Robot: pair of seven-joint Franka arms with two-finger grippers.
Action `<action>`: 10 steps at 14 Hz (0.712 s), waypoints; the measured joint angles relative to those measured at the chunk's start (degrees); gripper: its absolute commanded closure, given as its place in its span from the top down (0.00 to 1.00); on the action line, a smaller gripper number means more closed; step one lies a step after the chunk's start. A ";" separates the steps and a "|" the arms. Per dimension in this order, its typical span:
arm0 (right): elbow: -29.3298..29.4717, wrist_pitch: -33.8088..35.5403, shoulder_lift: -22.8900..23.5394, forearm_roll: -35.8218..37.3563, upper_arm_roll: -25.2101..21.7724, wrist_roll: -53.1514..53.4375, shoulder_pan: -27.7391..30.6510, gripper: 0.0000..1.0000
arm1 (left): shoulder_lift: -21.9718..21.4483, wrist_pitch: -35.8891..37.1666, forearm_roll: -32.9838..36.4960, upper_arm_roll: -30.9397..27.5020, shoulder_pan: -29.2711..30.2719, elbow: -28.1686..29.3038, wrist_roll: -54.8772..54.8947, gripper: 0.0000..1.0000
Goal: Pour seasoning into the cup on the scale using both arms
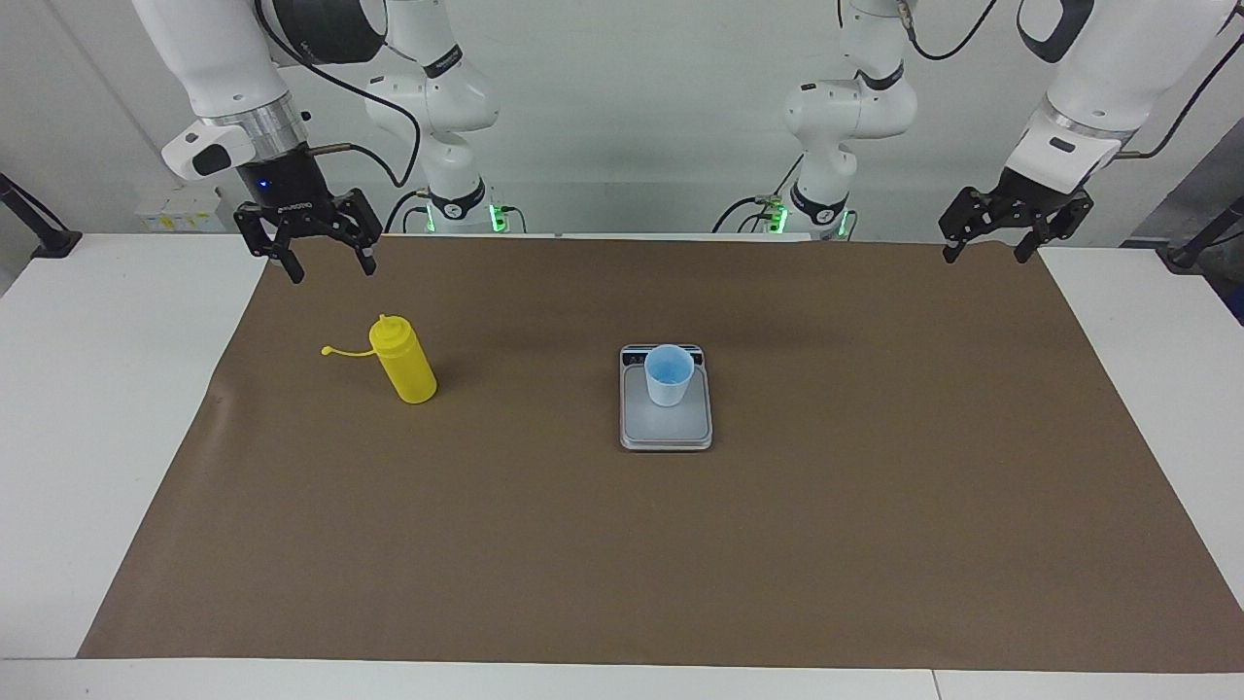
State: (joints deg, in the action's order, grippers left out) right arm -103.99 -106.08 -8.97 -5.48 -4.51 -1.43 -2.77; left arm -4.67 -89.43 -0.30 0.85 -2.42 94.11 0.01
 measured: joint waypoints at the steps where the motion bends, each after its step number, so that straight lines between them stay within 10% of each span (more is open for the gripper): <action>1: 2.08 1.65 0.90 1.04 -0.01 1.28 -0.05 1.00 | 0.00 0.00 0.00 0.00 0.00 0.00 0.00 1.00; 10: 12.59 12.37 5.32 6.48 -0.16 15.74 -1.37 1.00 | 0.00 0.00 0.00 0.00 0.00 0.00 0.00 1.00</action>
State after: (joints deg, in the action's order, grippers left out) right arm -91.39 -93.71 -3.66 1.00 -4.67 14.32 -4.14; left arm -4.67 -89.43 -0.30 0.85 -2.42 94.11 0.01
